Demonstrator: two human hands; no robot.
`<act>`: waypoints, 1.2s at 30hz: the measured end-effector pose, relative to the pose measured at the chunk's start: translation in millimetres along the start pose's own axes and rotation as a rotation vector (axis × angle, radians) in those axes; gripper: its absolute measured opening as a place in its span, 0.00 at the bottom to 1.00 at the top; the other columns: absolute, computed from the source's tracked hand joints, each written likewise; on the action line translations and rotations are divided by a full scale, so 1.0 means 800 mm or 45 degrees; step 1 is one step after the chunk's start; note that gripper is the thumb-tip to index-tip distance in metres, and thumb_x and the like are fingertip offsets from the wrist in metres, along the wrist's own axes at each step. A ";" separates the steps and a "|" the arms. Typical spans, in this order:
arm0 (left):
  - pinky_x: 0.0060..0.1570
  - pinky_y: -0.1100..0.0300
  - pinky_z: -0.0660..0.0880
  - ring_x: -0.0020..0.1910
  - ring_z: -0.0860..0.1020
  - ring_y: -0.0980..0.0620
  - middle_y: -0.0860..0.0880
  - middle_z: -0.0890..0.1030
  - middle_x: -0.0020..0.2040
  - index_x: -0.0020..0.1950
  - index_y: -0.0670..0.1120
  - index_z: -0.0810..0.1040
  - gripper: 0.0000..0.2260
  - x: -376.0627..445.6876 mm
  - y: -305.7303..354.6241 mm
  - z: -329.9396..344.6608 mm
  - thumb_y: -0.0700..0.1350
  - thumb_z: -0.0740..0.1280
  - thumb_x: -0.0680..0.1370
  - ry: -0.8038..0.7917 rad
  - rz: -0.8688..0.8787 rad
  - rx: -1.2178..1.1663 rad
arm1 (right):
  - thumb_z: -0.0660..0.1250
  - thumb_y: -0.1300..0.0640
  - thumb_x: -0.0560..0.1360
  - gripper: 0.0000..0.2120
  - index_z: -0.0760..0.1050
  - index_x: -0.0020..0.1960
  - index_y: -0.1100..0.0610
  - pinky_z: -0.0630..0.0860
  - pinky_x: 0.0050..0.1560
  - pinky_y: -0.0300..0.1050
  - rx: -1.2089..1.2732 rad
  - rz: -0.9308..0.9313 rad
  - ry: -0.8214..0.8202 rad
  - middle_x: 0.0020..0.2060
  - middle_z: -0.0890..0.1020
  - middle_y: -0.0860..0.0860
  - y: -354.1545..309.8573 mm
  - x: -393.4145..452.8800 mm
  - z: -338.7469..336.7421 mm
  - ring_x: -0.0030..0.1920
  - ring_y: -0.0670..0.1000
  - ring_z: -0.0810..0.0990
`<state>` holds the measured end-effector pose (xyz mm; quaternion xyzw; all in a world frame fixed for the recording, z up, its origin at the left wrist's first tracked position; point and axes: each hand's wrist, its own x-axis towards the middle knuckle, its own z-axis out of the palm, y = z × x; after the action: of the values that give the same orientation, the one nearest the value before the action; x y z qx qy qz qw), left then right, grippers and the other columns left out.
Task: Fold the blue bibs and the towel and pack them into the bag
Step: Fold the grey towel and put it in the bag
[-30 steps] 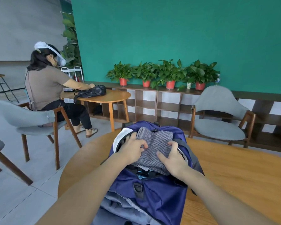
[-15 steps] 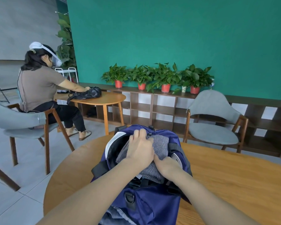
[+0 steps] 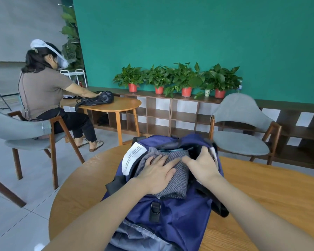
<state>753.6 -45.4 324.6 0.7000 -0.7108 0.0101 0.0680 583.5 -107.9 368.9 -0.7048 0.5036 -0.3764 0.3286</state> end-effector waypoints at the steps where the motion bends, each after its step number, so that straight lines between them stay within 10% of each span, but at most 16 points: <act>1: 0.78 0.40 0.42 0.82 0.50 0.45 0.44 0.54 0.83 0.81 0.65 0.46 0.22 0.001 0.001 -0.002 0.59 0.41 0.86 -0.050 -0.010 0.019 | 0.73 0.53 0.71 0.23 0.70 0.63 0.55 0.75 0.59 0.52 0.006 -0.093 0.031 0.56 0.80 0.51 -0.009 0.001 -0.007 0.58 0.54 0.78; 6: 0.76 0.33 0.40 0.82 0.45 0.46 0.49 0.48 0.84 0.80 0.69 0.44 0.23 0.015 -0.003 -0.021 0.65 0.39 0.83 -0.320 -0.084 -0.071 | 0.72 0.54 0.72 0.20 0.69 0.59 0.57 0.76 0.52 0.48 -0.052 -0.263 0.126 0.52 0.80 0.52 -0.028 0.002 -0.021 0.53 0.54 0.79; 12: 0.79 0.41 0.48 0.82 0.50 0.42 0.47 0.47 0.84 0.82 0.63 0.41 0.36 0.009 -0.045 -0.079 0.75 0.46 0.78 -0.412 -0.315 -0.065 | 0.62 0.35 0.78 0.40 0.58 0.80 0.59 0.63 0.74 0.52 -0.729 -0.060 -0.257 0.77 0.61 0.59 0.000 0.010 -0.035 0.75 0.60 0.63; 26: 0.74 0.46 0.64 0.74 0.68 0.44 0.52 0.65 0.80 0.82 0.61 0.51 0.50 0.010 0.023 -0.245 0.81 0.60 0.66 -0.414 -0.157 0.196 | 0.39 0.20 0.71 0.47 0.75 0.70 0.47 0.67 0.67 0.48 -1.181 -0.260 -0.218 0.70 0.77 0.51 -0.085 0.018 -0.185 0.71 0.55 0.72; 31: 0.74 0.44 0.65 0.74 0.68 0.43 0.53 0.64 0.80 0.82 0.62 0.51 0.55 0.028 0.094 -0.272 0.84 0.56 0.59 -0.370 -0.100 0.232 | 0.37 0.17 0.66 0.41 0.77 0.39 0.44 0.73 0.56 0.47 -1.093 -0.293 -0.172 0.52 0.84 0.49 -0.076 0.013 -0.271 0.55 0.53 0.78; 36: 0.74 0.44 0.62 0.78 0.63 0.43 0.53 0.57 0.82 0.83 0.60 0.50 0.53 0.053 0.180 -0.274 0.84 0.53 0.64 -0.353 -0.105 0.300 | 0.40 0.20 0.71 0.36 0.74 0.36 0.46 0.71 0.52 0.47 -1.132 -0.293 -0.090 0.45 0.82 0.49 -0.048 -0.002 -0.355 0.52 0.53 0.78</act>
<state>627.4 -60.3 558.4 0.7265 -0.6778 -0.0062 -0.1128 356.1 -119.7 543.2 -0.8412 0.5230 -0.1335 -0.0325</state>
